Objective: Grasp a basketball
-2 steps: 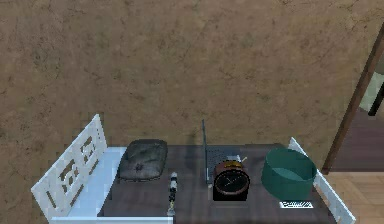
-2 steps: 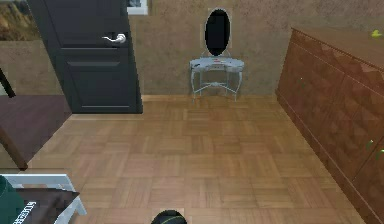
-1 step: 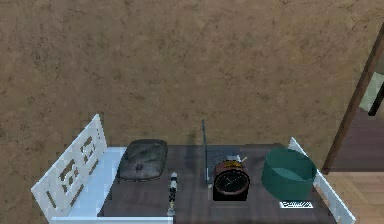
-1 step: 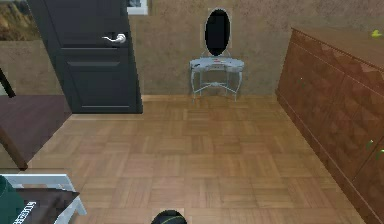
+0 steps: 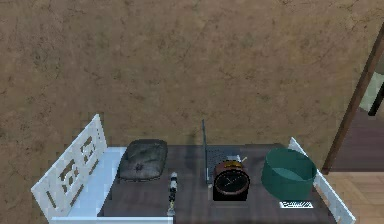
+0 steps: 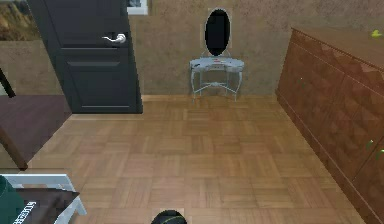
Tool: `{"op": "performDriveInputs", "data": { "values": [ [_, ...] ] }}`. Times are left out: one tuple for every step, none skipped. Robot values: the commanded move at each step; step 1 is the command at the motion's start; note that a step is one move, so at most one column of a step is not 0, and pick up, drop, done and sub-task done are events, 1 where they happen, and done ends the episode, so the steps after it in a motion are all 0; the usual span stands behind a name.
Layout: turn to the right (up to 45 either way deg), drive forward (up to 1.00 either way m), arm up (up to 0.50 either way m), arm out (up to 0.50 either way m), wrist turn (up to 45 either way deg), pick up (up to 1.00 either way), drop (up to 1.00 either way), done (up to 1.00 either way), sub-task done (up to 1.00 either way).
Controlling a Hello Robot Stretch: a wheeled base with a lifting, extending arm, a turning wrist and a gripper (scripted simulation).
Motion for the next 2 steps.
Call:
{"op": "performDriveInputs", "data": {
  "values": [
    [0.0, 0.0, 0.0, 0.0, 18.0, 0.0, 0.0, 0.0, 0.0],
    [0.0, 0.0, -0.3, 0.0, 0.0, 0.0, 0.0, 0.0, 0.0]
  ]
}}
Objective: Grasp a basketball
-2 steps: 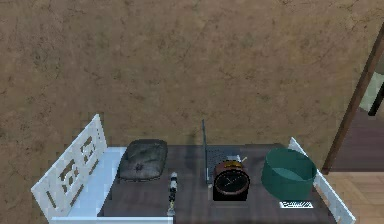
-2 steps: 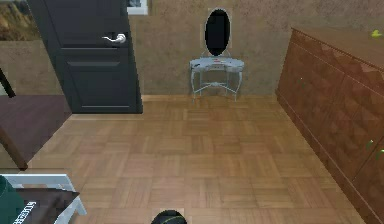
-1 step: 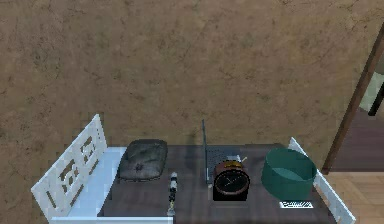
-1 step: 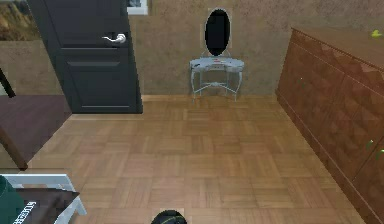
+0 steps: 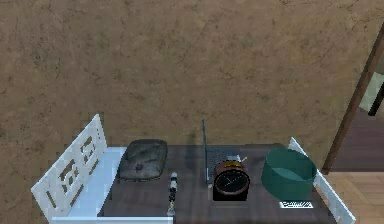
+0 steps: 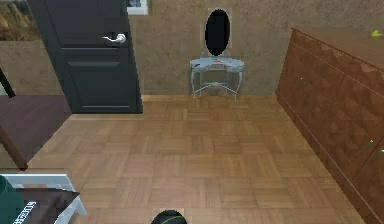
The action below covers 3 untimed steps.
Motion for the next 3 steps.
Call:
{"op": "performDriveInputs", "data": {
  "values": [
    [0.0, 0.0, 0.0, 0.0, 0.0, 1.0, 0.0, 0.0, 0.0],
    [0.0, 0.0, 0.1, 0.0, 0.0, 0.0, 0.0, 0.0, 0.0],
    [0.0, 0.0, 0.0, 0.0, 0.0, 0.0, 0.0, 1.0, 0.0]
  ]
}}
